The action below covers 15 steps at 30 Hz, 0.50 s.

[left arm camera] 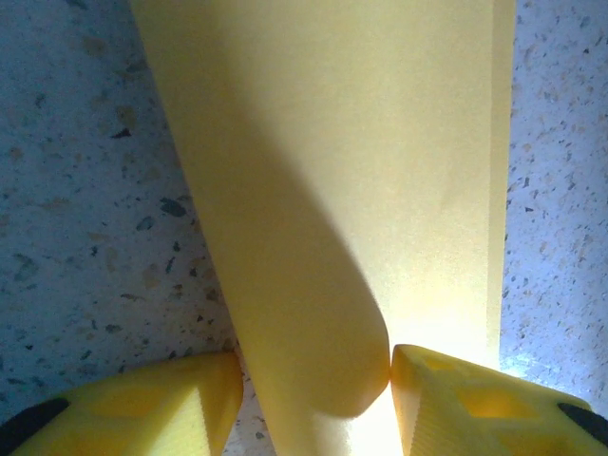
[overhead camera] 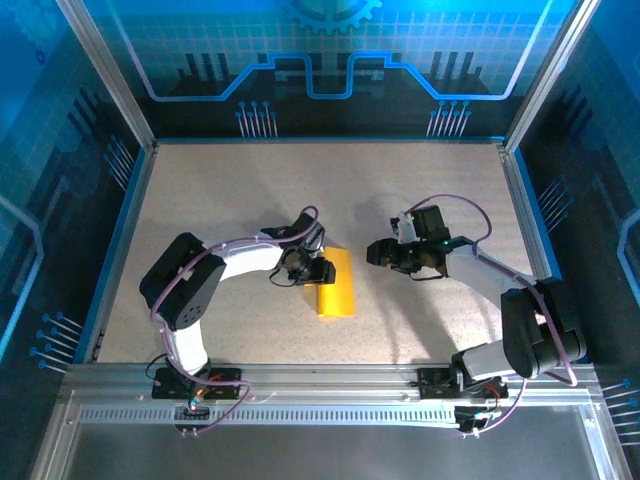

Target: Fold a paper plane with a square sheet of paper (fold left side to right side)

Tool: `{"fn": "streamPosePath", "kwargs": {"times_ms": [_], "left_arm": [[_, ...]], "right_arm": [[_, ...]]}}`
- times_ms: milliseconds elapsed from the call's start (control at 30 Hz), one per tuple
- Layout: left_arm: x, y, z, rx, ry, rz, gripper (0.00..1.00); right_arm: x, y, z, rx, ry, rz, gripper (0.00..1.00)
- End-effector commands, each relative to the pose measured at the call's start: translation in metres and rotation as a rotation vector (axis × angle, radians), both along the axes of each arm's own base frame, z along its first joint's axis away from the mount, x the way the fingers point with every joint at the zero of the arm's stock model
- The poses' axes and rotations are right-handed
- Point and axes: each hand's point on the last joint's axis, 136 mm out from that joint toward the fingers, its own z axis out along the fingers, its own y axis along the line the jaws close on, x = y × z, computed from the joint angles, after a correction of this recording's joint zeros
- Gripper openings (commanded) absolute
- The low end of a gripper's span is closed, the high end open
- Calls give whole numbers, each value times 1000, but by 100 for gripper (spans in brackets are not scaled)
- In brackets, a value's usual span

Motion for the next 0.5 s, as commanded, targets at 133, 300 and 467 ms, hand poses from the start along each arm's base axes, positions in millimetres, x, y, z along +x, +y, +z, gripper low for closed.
{"fn": "streamPosePath", "kwargs": {"times_ms": [133, 300, 467], "left_arm": [[-15, 9, -52, 133, 61, -38, 50], [-15, 8, -54, 135, 80, -32, 51], [-15, 10, -57, 154, 88, -23, 54]], "right_arm": [[-10, -8, -9, -25, 28, -3, 60], [-10, -8, -10, -25, 29, -2, 60], [-11, -8, -11, -23, 32, -1, 60]]}}
